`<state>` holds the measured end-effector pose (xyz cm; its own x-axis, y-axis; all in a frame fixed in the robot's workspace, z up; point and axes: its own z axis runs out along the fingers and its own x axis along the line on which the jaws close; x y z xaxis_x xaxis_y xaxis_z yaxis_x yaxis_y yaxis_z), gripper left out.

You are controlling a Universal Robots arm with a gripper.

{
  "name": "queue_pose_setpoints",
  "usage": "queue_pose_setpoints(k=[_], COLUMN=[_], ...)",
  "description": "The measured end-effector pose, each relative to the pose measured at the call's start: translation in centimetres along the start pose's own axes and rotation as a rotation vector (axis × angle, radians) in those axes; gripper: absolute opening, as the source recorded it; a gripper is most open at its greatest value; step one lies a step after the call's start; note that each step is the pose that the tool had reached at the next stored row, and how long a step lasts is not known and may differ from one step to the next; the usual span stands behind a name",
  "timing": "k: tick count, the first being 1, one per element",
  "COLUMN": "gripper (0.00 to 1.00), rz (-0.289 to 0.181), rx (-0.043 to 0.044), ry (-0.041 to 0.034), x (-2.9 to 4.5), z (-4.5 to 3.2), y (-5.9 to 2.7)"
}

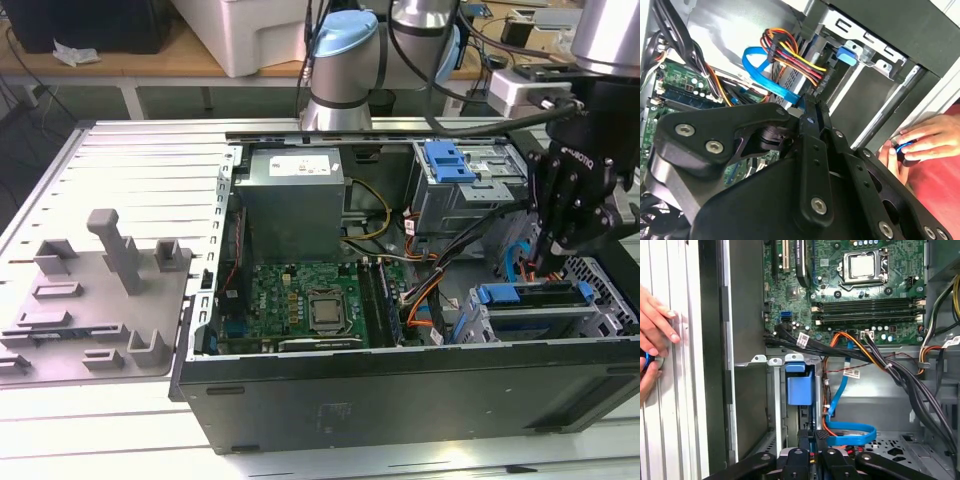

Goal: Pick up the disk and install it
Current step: 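Insert the second disk wire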

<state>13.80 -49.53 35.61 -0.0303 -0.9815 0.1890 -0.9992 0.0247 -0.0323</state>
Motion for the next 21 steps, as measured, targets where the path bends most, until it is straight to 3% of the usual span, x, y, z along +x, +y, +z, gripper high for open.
queue_pose_setpoints(k=[6,21], gripper=[0.16,0.16], rz=[0.000,0.000], rx=[-0.0005,-0.0006], ry=[-0.0168,-0.0192], x=[0.43,0.54], z=[0.25,0.45], y=[-0.01,0.06])
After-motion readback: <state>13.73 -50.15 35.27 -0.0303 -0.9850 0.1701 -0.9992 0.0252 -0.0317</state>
